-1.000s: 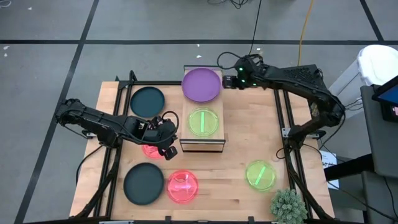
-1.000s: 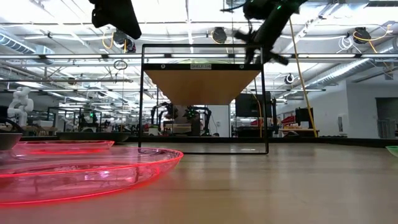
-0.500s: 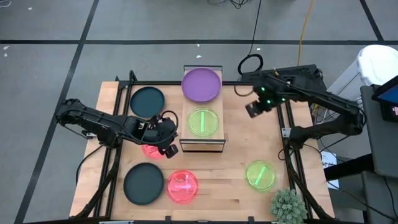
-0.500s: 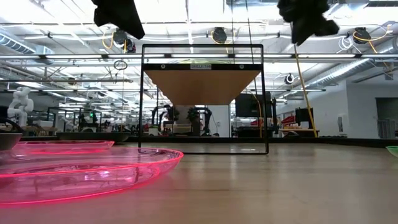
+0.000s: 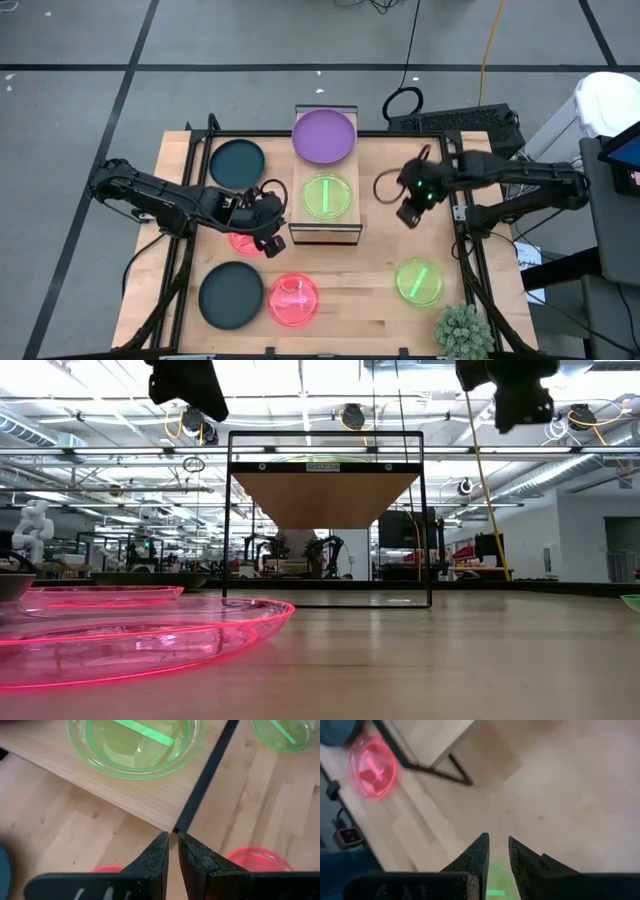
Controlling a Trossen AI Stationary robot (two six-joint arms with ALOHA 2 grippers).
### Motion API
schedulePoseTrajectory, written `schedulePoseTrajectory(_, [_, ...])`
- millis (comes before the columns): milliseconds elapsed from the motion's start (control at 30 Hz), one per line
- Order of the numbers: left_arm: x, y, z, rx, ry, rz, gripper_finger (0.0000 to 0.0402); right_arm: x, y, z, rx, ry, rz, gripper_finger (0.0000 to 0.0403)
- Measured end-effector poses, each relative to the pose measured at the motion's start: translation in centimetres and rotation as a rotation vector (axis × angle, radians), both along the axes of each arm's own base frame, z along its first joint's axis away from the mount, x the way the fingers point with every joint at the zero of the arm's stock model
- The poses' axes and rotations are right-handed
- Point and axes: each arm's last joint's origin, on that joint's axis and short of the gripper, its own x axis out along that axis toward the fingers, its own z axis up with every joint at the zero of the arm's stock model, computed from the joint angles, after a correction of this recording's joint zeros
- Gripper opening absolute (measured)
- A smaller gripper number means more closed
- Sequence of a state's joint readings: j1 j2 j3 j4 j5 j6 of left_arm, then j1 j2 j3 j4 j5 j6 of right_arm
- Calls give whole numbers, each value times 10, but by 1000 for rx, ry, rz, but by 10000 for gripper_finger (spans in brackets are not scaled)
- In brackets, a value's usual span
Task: Place and stack plates onto a shelf
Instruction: Stack the green plate on top of the other green plate on the shelf
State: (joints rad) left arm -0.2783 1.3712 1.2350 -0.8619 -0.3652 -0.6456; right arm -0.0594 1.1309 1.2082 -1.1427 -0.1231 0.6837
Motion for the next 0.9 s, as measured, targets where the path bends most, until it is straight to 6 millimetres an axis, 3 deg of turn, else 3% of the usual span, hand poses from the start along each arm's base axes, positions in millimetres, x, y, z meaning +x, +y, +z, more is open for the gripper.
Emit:
schedulePoseTrajectory(133, [-1,-5,0,0,3,-27,47,7,16,-28,59,-13,58,59])
schedulePoseTrajectory(500, [-2,-7,0,-14,0,-20,47,9,49,-102,43,-125,418,59])
schedulePoseTrajectory(667, [-2,-7,0,-29,-5,-1,47,1,54,-123,26,-99,492,60])
schedulePoseTrajectory(900, [-2,-7,0,-19,-2,-14,47,-7,57,-138,4,-81,567,70])
